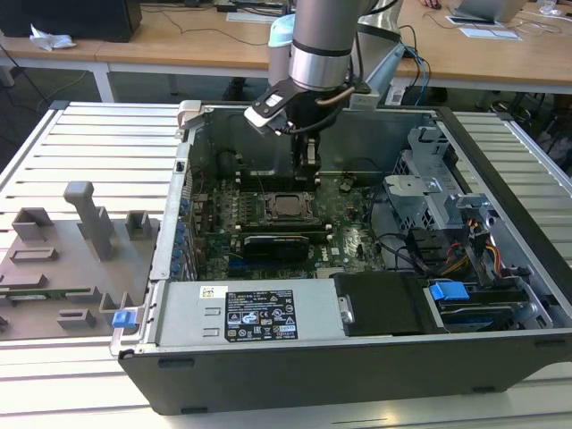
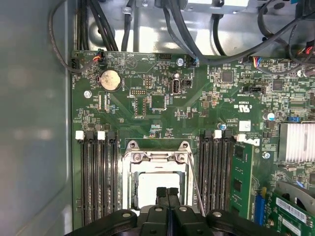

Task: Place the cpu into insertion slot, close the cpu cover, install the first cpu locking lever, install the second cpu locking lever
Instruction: 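Close the cpu cover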

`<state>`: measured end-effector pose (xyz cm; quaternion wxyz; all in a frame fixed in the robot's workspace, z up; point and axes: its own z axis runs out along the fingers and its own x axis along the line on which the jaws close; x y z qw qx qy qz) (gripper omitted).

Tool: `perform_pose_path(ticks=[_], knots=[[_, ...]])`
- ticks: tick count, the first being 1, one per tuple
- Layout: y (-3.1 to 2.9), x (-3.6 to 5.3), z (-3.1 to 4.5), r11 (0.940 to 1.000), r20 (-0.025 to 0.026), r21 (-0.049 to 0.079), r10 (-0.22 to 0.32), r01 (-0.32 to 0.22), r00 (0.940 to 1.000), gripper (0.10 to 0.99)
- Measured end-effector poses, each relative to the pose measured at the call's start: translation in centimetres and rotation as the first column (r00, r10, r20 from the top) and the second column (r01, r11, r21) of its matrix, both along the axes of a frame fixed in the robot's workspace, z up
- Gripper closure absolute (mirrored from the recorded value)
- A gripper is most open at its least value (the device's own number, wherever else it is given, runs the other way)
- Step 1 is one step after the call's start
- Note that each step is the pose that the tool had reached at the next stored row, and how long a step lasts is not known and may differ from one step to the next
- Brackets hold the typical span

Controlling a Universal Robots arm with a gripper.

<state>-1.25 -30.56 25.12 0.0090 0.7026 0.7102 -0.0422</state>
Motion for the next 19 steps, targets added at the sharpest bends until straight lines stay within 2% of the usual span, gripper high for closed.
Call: perform_pose_path(ticks=[5,11,19], knots=[[0.0,0.0,0.87,1.0,0.0,0.0,0.0,0.0,1.0,0.98],[0.0,0.0,2.3,1.0,0.0,0.0,0.0,0.0,1.0,0.98],[0.0,0.0,2.46,1.0,0.0,0.0,0.0,0.0,1.0,0.98]])
